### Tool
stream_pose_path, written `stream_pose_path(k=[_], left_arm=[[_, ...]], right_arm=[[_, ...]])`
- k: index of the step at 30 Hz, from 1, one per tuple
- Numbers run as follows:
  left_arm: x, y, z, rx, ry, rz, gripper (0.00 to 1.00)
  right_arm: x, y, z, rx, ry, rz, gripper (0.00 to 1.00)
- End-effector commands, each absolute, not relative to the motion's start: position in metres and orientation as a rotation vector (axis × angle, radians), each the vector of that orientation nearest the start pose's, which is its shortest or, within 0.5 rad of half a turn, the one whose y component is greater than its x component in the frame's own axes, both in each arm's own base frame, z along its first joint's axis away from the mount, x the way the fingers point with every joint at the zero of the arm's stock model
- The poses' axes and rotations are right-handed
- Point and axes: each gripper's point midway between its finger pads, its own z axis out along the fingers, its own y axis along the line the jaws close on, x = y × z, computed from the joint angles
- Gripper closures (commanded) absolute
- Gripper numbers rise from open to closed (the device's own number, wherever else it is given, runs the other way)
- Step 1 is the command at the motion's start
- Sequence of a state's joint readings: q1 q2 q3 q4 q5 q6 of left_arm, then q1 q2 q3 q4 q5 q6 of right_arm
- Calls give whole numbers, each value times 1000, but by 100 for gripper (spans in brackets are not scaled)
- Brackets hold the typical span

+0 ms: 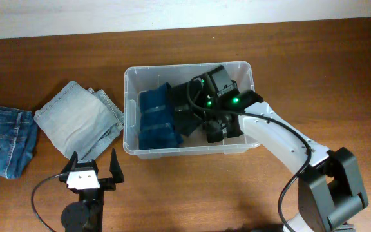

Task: Pack container
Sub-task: 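Press and adjust the black garment inside the box with the right gripper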

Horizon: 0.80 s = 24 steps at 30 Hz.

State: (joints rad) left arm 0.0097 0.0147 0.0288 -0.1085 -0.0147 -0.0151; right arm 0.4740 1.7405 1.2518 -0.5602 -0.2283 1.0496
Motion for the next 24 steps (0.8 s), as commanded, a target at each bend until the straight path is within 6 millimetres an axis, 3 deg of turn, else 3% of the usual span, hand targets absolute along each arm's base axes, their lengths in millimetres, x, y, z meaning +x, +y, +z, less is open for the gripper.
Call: stream_pose_path(k=[1,14,21,22,24], left_arm=[[245,7,157,-33,1661,23,1],[245,7,157,-33,1661,23,1],[245,7,157,-33,1661,23,1],[245,7,157,-33,1661,23,1],[245,7,157,-33,1661,23,0]], right_arm=[[355,232,86,701,2765,690,91],[349,229,83,381,2813,620,85],[348,227,81,353,2820,605,82],[348,227,81,353,2820,605,74],[348,227,81,353,2820,605,36]])
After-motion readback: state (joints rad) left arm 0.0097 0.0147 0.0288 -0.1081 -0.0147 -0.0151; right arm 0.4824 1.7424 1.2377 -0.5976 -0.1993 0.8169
